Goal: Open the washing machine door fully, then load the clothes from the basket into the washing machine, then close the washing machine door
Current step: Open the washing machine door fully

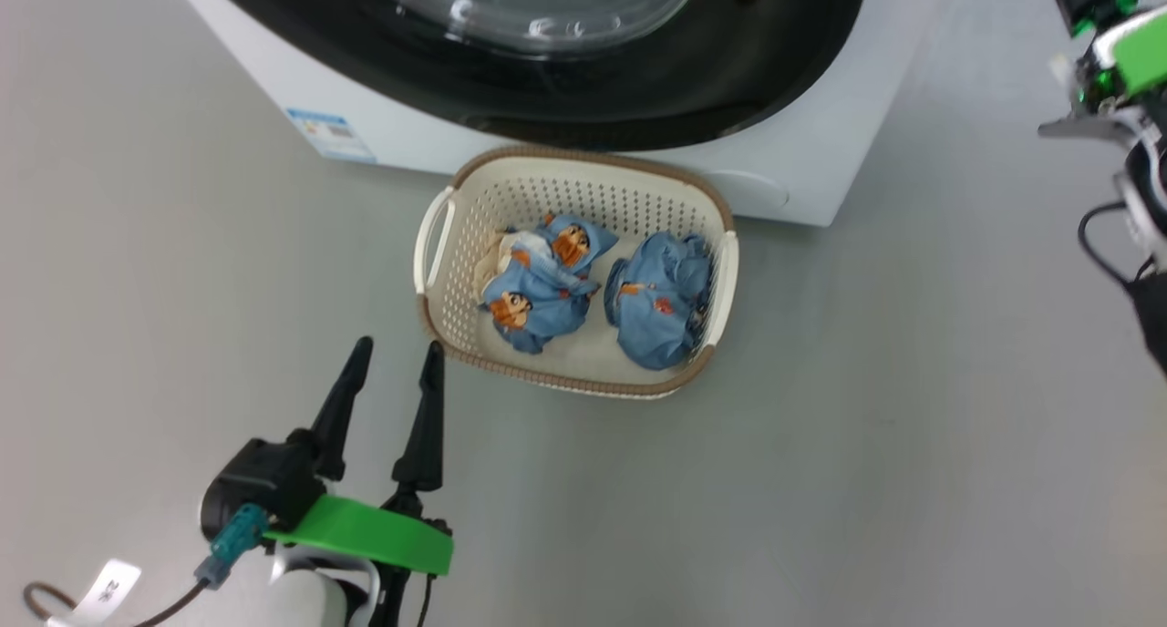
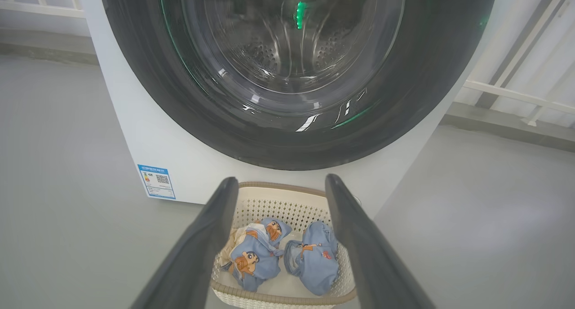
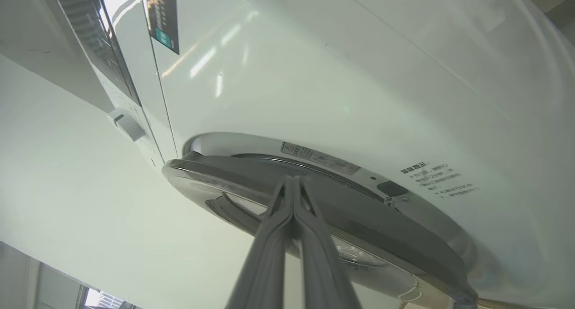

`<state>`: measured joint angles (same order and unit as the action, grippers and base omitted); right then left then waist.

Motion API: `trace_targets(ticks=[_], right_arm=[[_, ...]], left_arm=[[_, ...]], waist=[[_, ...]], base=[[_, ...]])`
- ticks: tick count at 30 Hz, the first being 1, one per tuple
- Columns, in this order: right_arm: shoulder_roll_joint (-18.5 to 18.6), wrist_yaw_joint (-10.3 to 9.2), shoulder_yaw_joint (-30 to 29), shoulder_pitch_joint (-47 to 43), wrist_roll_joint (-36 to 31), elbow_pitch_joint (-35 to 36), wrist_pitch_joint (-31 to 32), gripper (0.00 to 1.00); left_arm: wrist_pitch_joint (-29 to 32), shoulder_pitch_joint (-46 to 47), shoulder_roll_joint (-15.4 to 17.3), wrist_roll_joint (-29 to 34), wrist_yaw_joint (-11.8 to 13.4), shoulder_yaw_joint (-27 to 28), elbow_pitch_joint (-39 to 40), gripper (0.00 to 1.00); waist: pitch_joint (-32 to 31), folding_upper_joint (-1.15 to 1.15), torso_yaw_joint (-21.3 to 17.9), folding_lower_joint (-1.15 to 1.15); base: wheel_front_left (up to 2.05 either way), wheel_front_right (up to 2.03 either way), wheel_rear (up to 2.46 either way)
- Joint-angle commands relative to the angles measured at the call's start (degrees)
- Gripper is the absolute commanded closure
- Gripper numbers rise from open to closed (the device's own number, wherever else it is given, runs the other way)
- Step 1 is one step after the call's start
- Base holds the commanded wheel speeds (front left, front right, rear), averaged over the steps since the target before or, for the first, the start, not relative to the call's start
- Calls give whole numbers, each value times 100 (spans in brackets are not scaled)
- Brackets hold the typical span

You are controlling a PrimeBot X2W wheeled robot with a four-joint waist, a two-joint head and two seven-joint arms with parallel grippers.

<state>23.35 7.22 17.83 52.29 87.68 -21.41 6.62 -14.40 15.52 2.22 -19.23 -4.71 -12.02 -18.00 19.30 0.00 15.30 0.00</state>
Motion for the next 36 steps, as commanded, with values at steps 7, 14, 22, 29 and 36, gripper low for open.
trace_targets(ticks=[7, 14, 22, 29, 36], right_arm=[[84, 26, 25, 660, 484, -123, 839, 100], [53, 26, -121, 1090, 647, -399, 1429, 100], [-34, 26, -141, 1426, 552, -535, 1751, 100], [-125, 26, -92, 1591, 410, -575, 1905, 100], [-194, 26, -6, 1553, 321, -543, 2030, 100]], left_arm=[[-60, 310, 66, -175, 72, -65, 189, 0], [-60, 454, 65, -274, 97, -185, 267, 0], [-60, 590, 65, -355, 122, -254, 328, 0], [-60, 682, 65, -391, 152, -322, 364, 0], [-60, 724, 65, -406, 166, -359, 346, 0]], waist=[[501, 0, 307, 0], [816, 0, 413, 0], [1081, 0, 476, 0], [1189, 0, 497, 0], [1153, 0, 506, 0]], base=[[0, 0, 0], [0, 0, 0], [0, 0, 0], [0, 0, 0], [0, 0, 0]])
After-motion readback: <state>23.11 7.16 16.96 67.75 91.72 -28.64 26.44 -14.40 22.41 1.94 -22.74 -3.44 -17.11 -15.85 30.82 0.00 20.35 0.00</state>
